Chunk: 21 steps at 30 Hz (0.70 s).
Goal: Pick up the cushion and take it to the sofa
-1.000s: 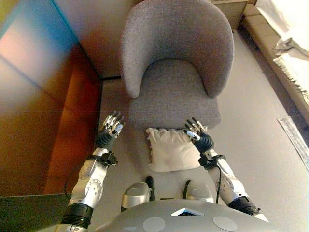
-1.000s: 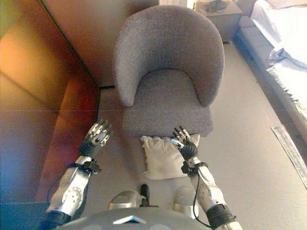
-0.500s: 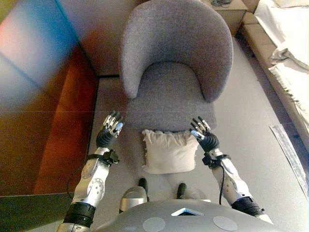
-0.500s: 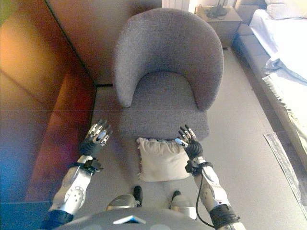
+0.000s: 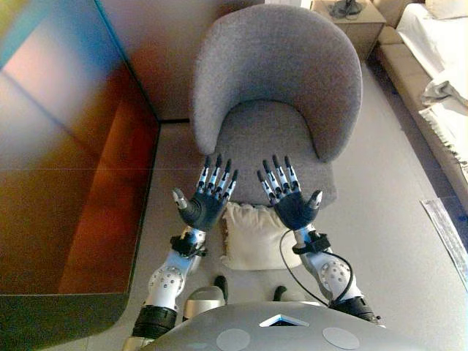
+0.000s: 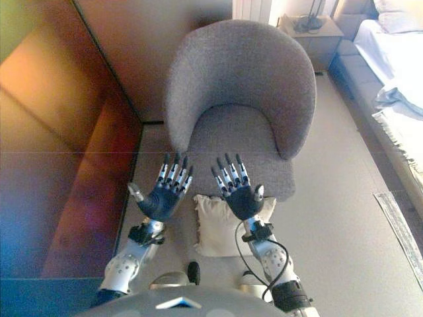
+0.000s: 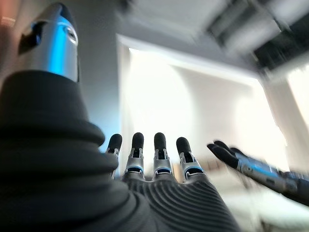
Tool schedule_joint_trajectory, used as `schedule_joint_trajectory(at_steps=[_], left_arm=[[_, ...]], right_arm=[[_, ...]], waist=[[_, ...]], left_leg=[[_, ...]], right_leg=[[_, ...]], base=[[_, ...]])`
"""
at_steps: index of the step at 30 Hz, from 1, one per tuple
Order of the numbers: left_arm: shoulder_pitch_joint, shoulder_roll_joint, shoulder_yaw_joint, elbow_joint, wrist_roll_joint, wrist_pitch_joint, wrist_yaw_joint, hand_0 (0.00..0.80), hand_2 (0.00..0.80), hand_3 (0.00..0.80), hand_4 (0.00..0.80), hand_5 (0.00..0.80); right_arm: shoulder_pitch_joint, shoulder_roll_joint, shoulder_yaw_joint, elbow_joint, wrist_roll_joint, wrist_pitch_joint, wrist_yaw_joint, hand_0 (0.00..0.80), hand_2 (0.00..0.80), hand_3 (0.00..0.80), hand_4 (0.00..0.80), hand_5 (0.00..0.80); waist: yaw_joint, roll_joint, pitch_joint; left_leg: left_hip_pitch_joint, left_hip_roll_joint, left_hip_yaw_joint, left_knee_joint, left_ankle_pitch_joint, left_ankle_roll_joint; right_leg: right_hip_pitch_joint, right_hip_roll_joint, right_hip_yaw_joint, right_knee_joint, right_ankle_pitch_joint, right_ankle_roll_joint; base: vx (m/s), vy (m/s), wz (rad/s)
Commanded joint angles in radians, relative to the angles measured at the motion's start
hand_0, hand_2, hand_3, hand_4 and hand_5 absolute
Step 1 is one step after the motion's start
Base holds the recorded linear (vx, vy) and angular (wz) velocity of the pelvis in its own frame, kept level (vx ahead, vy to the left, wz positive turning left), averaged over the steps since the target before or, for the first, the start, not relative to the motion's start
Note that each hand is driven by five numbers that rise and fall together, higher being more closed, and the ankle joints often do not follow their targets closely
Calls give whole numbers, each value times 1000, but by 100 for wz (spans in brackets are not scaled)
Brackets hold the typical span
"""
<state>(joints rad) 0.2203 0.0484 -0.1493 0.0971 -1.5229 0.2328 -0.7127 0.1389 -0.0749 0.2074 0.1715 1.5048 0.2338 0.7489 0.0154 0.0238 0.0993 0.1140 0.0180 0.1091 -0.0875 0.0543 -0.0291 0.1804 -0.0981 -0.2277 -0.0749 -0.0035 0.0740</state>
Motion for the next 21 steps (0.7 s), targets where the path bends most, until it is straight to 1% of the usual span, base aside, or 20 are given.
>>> schedule_joint_trajectory(at_steps=[1, 3, 7, 12, 14, 15, 17, 18, 19, 20, 21], left_arm=[[0, 14, 2, -19, -15, -6, -51, 0, 0, 0, 0, 0], [8, 15, 13, -26, -14, 4, -46, 0, 0, 0, 0, 0], [7, 24, 28, -38, -22, 15, -25, 0, 0, 0, 0, 0], [6, 35, 28, -44, -10, 13, -23, 0, 0, 0, 0, 0], [2, 43, 29, -46, 23, -3, 12, 0, 0, 0, 0, 0], [2, 53, 28, -44, 71, -36, 51, 0, 0, 0, 0, 0], [0, 91, 24, -30, 197, -148, 141, 0, 0, 0, 0, 0], [-1, 109, 23, -27, 240, -188, 184, 0, 0, 0, 0, 0], [-4, 148, 27, -23, 340, -265, 274, 0, 0, 0, 0, 0], [-4, 169, 36, -22, 426, -308, 351, 0, 0, 0, 0, 0], [-4, 192, 52, -17, 545, -353, 448, 0, 0, 0, 0, 0]], right_arm=[[-7, 42, -16, -40, -3, 18, 74, 0, 0, 0, 0, 0], [10, 35, -13, -40, -8, 20, 88, 0, 0, 0, 0, 0], [12, 24, -15, -33, -7, 24, 76, 0, 0, 0, 0, 0], [11, 13, -7, -37, -18, 9, 70, 0, 0, 0, 0, 0], [11, 10, -2, -35, -43, -7, 59, 0, 0, 0, 0, 0], [11, 4, 2, -35, -86, -41, 34, 0, 0, 0, 0, 0], [11, -22, 8, -28, -231, -155, -71, 0, 0, 0, 0, 0], [9, -36, 8, -25, -295, -202, -120, 0, 0, 0, 0, 0], [5, -70, 8, -15, -412, -276, -217, 0, 0, 0, 0, 0], [5, -92, 3, -12, -489, -310, -271, 0, 0, 0, 0, 0], [7, -117, -4, -12, -561, -335, -314, 0, 0, 0, 0, 0]], waist=[[18, -23, -35], [18, -25, -38], [20, -28, -38], [20, -28, -35], [21, -29, -32], [21, -29, -30], [21, -31, -27], [22, -32, -27], [22, -35, -26], [22, -36, -25], [22, -38, -19]], left_leg=[[13, 12, 50, 31, -110, -4], [16, 11, 50, 27, -109, -4], [19, 10, 49, 21, -108, -3], [17, 10, 49, 16, -104, -3], [18, 10, 49, 17, -104, -3], [18, 10, 49, 18, -103, -3], [19, 10, 48, 20, -103, -4], [19, 9, 47, 21, -103, -5], [16, 8, 44, 24, -103, -5], [14, 8, 43, 27, -102, -5], [17, 8, 42, 29, -103, -6]], right_leg=[[-41, -36, 8, 16, 2, 61], [-40, -35, 9, 12, 3, 61], [-37, -32, 9, 7, 4, 60], [-41, -31, 9, 6, 6, 59], [-41, -31, 9, 8, 7, 60], [-41, -31, 8, 8, 8, 60], [-41, -31, 7, 8, 9, 60], [-41, -31, 7, 8, 10, 59], [-43, -31, 6, 8, 10, 58], [-44, -30, 6, 9, 10, 58], [-41, -30, 7, 9, 9, 58]], base=[[0, 0, 0], [0, 0, 0], [0, 0, 0], [0, 0, 0], [0, 0, 0], [0, 0, 0], [0, 0, 0], [0, 0, 0], [0, 0, 0], [0, 0, 0], [0, 0, 0]])
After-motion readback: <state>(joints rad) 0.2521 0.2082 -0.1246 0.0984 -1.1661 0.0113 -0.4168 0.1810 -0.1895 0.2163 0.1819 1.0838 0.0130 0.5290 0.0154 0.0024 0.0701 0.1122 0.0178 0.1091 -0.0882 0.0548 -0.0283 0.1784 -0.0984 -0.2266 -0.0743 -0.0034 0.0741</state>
